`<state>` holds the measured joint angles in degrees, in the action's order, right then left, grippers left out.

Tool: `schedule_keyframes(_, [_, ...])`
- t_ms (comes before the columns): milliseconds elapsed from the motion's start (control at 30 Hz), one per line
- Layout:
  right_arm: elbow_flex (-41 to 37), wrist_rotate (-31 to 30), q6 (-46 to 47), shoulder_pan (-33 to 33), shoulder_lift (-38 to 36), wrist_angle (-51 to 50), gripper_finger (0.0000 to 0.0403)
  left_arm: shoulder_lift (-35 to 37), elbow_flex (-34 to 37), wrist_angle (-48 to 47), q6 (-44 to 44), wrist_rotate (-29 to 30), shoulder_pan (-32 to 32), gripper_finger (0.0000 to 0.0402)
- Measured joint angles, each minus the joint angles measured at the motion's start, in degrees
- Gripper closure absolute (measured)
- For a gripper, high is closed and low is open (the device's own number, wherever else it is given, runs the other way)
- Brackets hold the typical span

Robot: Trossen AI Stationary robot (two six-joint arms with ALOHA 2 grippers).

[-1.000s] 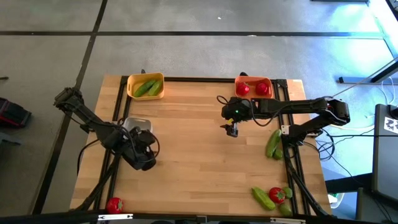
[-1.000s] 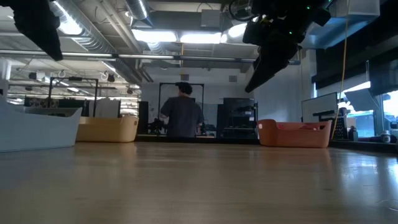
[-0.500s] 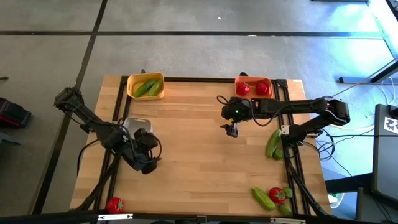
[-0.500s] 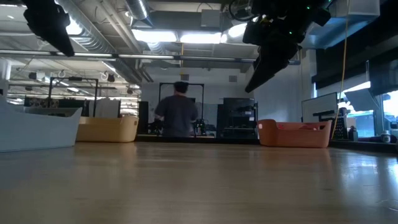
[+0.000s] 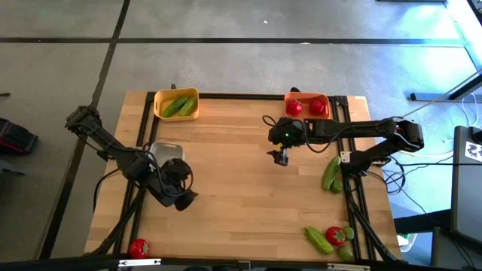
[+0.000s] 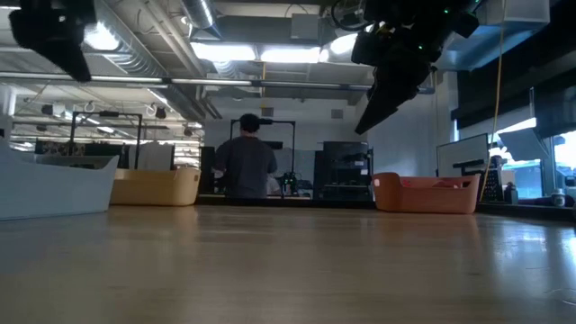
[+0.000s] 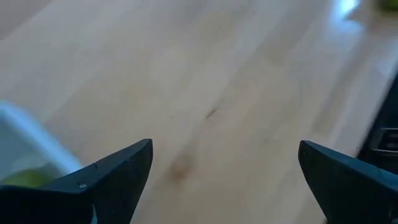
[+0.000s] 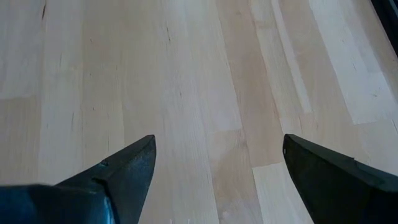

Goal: Sort produce into baskets
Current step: Put the left red tomato into the orange bin

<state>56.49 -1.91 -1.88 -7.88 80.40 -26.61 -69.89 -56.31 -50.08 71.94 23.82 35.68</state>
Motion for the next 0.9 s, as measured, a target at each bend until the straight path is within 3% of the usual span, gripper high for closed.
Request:
schedule_keyframes(200, [0.0,0.0,0.1,0.0,0.0,0.0,0.0064,-0.8,0.0,11.5,-6.2,-0.1,0.4,0.0009])
schedule_keyframes(500, [0.0,0.0,0.1,0.0,0.0,0.0,0.0064,-5.6,-0.3,19.7,-6.7,-4.7,0.0,0.0022])
schedule_keyframes(900, [0.0,0.0,0.1,0.0,0.0,-0.1,0.0064,-13.4,-13.0,10.6,-9.3,-11.8,1.0,0.0044])
